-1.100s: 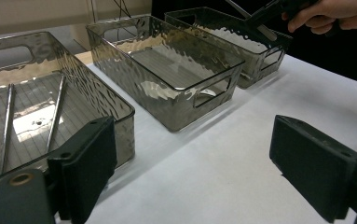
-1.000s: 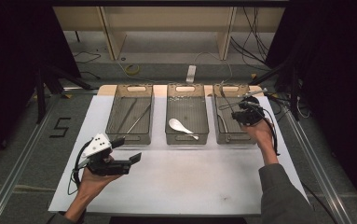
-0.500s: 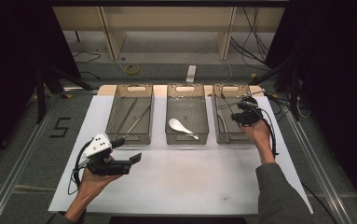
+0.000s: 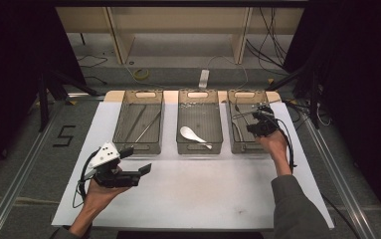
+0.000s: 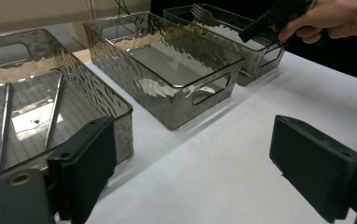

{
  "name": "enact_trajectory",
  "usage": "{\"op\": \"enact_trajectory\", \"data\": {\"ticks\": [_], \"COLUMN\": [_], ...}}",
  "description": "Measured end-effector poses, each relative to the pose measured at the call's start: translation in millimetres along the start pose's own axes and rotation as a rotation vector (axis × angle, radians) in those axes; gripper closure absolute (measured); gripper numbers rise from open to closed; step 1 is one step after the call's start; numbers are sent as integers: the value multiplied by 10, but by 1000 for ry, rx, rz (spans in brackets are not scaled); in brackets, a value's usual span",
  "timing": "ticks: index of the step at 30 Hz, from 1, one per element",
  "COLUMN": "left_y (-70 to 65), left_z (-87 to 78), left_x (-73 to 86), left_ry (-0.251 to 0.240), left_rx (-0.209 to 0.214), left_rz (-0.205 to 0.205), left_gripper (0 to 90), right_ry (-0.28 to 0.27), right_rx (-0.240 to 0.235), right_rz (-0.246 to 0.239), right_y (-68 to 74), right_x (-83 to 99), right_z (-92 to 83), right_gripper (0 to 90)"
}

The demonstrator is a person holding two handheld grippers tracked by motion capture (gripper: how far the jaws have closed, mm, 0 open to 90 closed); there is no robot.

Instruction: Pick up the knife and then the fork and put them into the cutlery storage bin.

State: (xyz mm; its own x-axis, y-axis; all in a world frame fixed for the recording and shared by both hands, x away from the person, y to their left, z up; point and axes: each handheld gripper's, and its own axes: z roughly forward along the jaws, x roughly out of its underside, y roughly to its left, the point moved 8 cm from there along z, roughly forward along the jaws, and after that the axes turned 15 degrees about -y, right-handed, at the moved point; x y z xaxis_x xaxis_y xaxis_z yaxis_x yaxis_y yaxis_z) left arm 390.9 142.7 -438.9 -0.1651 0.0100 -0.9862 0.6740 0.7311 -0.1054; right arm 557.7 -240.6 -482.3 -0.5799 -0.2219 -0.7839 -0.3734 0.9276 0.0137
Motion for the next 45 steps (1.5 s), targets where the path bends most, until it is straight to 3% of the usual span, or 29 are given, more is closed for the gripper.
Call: {"op": "enact_trajectory", "data": {"ticks": [2,5,14,22,36,45], "left_y": [1,2,1,6,6,-2], "left_z": [0,2,2,0,4,13], "left_x": [0,3,1,1,5,11], "left_ry": [0,2,0,0,2,5], "left_rx": [0,-1,0,2,6,9], "left_rz": [-1,-2,-3,-14,-30,-32], "left_gripper": [141,141,139,139,139,139], "right_ry": [9,5,-29,-108,-245,-275], "right_rx": [-6,-23,-69,-125,-229,-270], "right_rz": [9,24,-7,-31,-24,-11], "right_y": [3,23,131,290,690,836], "right_x": [20,4,-71,-125,-115,-63], "right_z": [8,-2,-125,-301,-550,-616], "right_gripper": [861,770,599,475,385,340]}}
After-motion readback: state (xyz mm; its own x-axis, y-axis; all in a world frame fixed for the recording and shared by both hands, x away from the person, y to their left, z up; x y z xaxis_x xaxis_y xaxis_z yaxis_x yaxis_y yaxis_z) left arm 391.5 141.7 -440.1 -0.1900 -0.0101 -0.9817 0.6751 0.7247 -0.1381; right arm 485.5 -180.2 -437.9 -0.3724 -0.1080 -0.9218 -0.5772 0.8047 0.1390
